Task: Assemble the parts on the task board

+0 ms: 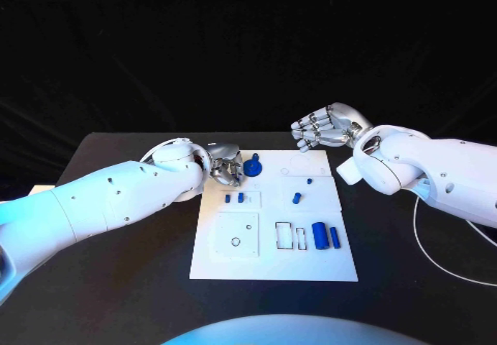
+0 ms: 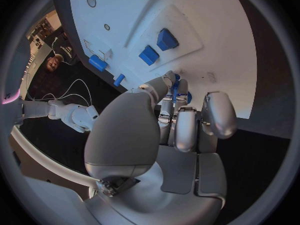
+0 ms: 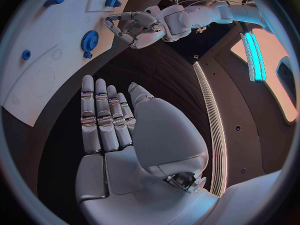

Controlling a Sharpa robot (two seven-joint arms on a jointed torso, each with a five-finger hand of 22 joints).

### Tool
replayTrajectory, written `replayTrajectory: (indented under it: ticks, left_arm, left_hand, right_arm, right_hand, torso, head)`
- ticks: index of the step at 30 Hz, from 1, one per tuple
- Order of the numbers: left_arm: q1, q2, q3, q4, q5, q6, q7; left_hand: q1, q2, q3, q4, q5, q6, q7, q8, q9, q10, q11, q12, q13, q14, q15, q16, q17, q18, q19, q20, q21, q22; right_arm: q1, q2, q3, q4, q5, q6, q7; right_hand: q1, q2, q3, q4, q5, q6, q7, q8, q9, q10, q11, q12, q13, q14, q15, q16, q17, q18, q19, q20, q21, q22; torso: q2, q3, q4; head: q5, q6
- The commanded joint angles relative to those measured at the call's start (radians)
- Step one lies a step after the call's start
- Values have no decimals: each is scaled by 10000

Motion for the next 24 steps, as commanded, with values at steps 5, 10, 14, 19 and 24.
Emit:
replayTrajectory:
  ticks: [5,10,14,19,24]
  left_arm:
    - [-55,10,-41,59,14,440,-55]
    - [-55,-6,-43,96,23,449,-39]
    - [-55,-16,-44,100,42,455,-46]
    - [-55,-24,-45,102,80,427,-62]
    - [-56,-24,-46,91,116,311,-82]
  left_hand:
    - [-27,93,28,-20,32,38,3,9,13,358,-353,65,13,114,-63,15,-25,-90,16,-16,60,482]
    - [-106,45,10,-39,32,50,6,-1,17,369,-357,58,31,95,-63,-7,-80,-89,3,-15,52,489]
    - [-193,4,-27,-45,34,65,2,-8,22,382,-369,62,58,66,-70,-47,-168,-88,-7,-16,45,497]
    - [-294,-35,-78,-41,58,71,-8,-17,27,379,-386,64,88,63,-80,-39,-153,-82,-19,-20,25,497]
    - [-415,-79,-123,-33,99,4,-10,-71,17,321,-388,33,112,71,-84,-17,-108,-75,-33,-23,-7,495]
  right_arm:
    - [-3,7,2,9,-6,97,109]
    - [-3,8,2,2,-4,105,107]
    - [-3,12,2,-4,-1,116,105]
    - [-3,20,2,-12,7,117,110]
    - [-3,25,2,-16,9,109,111]
  right_hand:
    - [-62,-9,73,-6,63,38,48,-42,-16,42,26,-36,-10,-11,13,-8,-9,124,62,14,-63,-9]
    - [-87,-18,98,-14,67,42,54,-52,-15,45,31,-54,-10,-16,18,-8,-37,123,71,18,-88,-28]
    - [-87,-18,98,-14,67,42,54,-52,-15,45,31,-54,-10,-16,18,-8,-37,123,71,18,-88,-28]
    - [-87,-18,98,-14,67,42,54,-52,-15,45,31,-54,-10,-16,18,-8,-37,123,71,18,-88,-28]
    - [-107,-25,112,-17,68,43,58,-60,-15,46,34,-65,-9,-18,21,-8,-56,123,78,21,-105,-41]
  torso:
    - [-1,-2,0]
    - [-1,-5,3]
    - [0,0,0]
    - [1,-4,0]
    - [1,-2,-1]
  head:
    - [12,-12]
    - [10,-18]
    - [15,-25]
    - [17,-43]
    - [14,-41]
